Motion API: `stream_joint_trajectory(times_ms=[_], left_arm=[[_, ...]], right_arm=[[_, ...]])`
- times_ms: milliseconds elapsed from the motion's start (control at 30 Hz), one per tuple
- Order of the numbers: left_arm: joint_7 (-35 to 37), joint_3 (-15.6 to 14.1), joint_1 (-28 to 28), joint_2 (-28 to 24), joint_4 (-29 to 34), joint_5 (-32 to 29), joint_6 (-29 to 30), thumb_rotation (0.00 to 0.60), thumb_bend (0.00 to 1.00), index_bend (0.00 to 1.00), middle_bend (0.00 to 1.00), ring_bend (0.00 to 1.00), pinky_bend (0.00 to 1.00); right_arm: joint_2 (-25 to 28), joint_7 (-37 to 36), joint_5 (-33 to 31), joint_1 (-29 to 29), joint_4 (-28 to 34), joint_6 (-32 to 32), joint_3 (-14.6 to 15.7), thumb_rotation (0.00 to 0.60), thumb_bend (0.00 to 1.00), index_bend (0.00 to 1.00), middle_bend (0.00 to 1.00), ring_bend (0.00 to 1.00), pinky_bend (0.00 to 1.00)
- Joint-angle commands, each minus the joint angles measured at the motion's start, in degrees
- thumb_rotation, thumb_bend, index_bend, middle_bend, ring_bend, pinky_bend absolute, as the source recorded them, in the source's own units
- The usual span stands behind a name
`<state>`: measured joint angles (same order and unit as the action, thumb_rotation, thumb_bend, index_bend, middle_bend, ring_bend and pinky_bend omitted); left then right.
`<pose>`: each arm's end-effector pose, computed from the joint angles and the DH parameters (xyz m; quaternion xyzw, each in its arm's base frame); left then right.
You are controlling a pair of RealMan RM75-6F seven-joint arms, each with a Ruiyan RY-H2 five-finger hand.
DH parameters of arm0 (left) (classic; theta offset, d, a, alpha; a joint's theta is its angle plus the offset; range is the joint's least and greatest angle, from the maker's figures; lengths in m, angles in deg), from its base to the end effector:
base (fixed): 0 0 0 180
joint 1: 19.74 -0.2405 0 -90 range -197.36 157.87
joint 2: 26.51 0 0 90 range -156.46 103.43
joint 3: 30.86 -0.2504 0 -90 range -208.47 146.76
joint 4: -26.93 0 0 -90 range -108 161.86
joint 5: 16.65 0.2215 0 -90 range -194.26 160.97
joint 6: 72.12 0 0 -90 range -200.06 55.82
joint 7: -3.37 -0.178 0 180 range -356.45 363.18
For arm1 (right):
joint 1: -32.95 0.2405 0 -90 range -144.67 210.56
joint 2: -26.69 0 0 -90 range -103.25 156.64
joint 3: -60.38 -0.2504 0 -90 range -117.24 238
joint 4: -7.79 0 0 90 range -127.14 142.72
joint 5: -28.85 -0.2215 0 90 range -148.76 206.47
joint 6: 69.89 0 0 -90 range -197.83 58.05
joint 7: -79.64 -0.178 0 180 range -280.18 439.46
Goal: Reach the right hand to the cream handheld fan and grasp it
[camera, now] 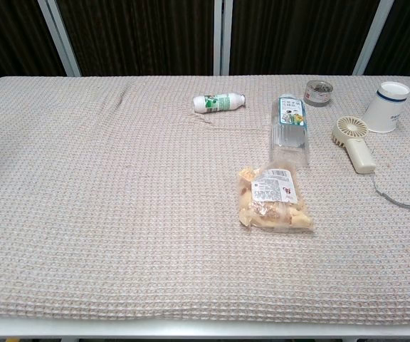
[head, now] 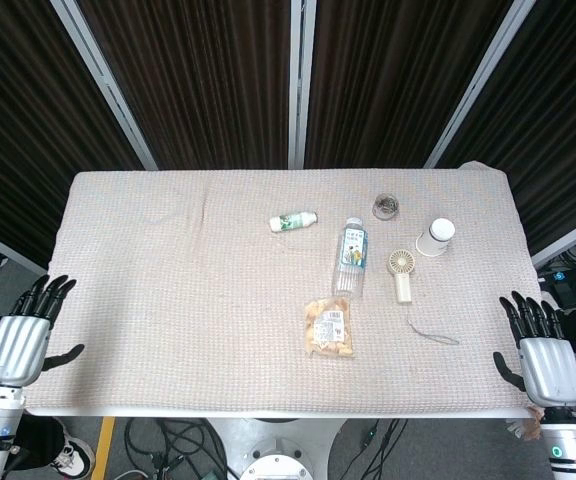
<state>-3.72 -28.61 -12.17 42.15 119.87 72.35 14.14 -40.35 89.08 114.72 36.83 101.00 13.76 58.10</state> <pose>-0.2799 0.2254 0.1181 -0.6237 -0.3478 -0.4056 0.5706 -0.3079 -0.2072 0.1221 0.6183 -0.3734 0.3445 0.5996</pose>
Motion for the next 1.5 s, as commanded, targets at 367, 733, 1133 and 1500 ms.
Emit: stream_joint_trajectory(times_ms=[367, 733, 1133, 1500], left_arm=[[-0.60, 0.01, -0.06, 0.20, 0.28, 0.52, 0.45, 0.600, 0.00, 0.09, 0.08, 0.03, 0.19], [-0.86, -0.36, 0.41, -0.15, 0.66, 1.20, -0.38, 0.600, 0.00, 0.09, 0.08, 0.03, 0.19], [-0.48, -0.92, 0.22, 0.56, -0.64, 0.75, -1.14, 0.600, 0.00, 0.09, 0.08, 0.03, 0.19], [0.69, -0.98, 0.26, 1.07, -1.88, 0.53, -1.38, 0.600, 0.00, 0.09, 0.08, 0.03, 0.19]], right_arm=[[-0.15, -0.72, -0.53, 0.21, -0.61, -0.74, -0.02, 0.600, 0.26, 0.00, 0.00, 0.00, 0.00], [-1.08, 1.89, -2.97, 1.30, -1.32, -2.41, -1.24, 0.600, 0.95, 0.00, 0.00, 0.00, 0.00], [-7.31, 4.22, -5.58, 5.93, -4.75, -6.18, -4.52, 0.600, 1.00, 0.00, 0.28, 0.63, 0.69], [-12.18, 8.99, -11.62, 13.56, -7.53, -16.94, -6.92, 0.600, 1.00, 0.00, 0.86, 0.90, 0.86]])
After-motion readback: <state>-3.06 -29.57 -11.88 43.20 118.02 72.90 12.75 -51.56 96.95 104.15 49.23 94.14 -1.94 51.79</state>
